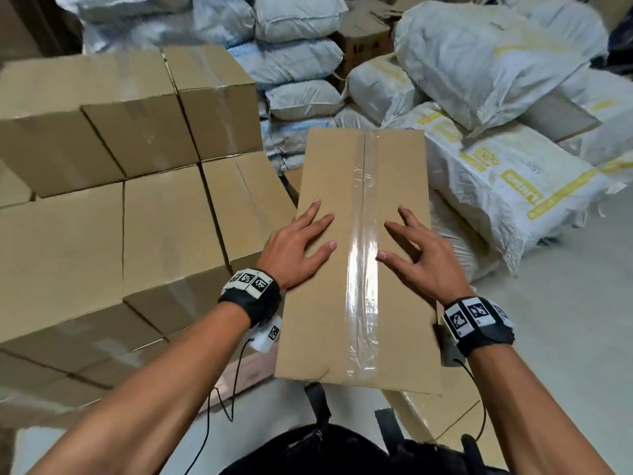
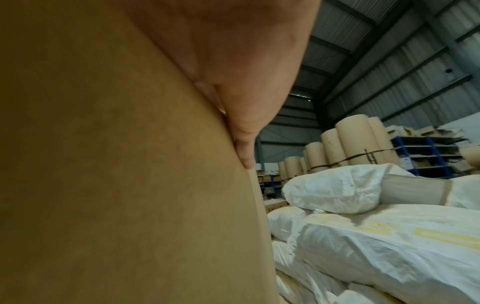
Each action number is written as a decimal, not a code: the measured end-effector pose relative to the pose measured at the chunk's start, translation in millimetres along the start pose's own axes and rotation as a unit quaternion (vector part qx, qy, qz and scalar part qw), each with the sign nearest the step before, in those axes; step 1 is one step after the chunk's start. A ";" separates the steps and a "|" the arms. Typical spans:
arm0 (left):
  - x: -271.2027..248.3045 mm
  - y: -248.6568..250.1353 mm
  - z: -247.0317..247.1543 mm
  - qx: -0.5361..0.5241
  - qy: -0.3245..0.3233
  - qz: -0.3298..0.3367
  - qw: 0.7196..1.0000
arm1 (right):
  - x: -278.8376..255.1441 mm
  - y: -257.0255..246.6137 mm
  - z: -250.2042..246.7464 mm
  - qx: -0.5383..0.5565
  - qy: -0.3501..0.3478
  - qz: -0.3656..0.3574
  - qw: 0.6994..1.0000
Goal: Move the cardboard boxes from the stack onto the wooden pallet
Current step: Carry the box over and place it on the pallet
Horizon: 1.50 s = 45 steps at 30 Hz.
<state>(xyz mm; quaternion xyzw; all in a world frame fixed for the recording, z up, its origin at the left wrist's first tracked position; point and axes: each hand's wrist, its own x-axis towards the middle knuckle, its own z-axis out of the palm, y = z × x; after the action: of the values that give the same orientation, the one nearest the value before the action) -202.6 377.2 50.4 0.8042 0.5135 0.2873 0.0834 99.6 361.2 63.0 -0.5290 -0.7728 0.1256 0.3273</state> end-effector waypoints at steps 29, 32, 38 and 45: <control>-375.2 -17.6 -245.1 0.218 0.196 -0.359 0.886 | -6.3 -342.3 179.8 0.200 -0.261 -0.315 0.890; -397.2 -42.3 -266.5 0.225 0.211 -0.376 0.874 | 2.4 -379.3 208.9 0.202 -0.264 -0.335 0.882; -429.1 -115.8 -320.4 0.223 0.215 -0.385 0.869 | 26.9 -453.4 272.1 0.195 -0.270 -0.350 0.876; -449.4 -211.9 -389.1 0.207 0.204 -0.383 0.877 | 60.4 -535.0 337.0 0.183 -0.268 -0.324 0.889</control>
<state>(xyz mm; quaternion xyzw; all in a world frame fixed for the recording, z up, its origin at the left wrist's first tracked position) -718.8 19.0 109.7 0.4674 0.8347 0.2776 -0.0884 -522.9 248.2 120.5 -0.1264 -0.9229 0.2885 0.2213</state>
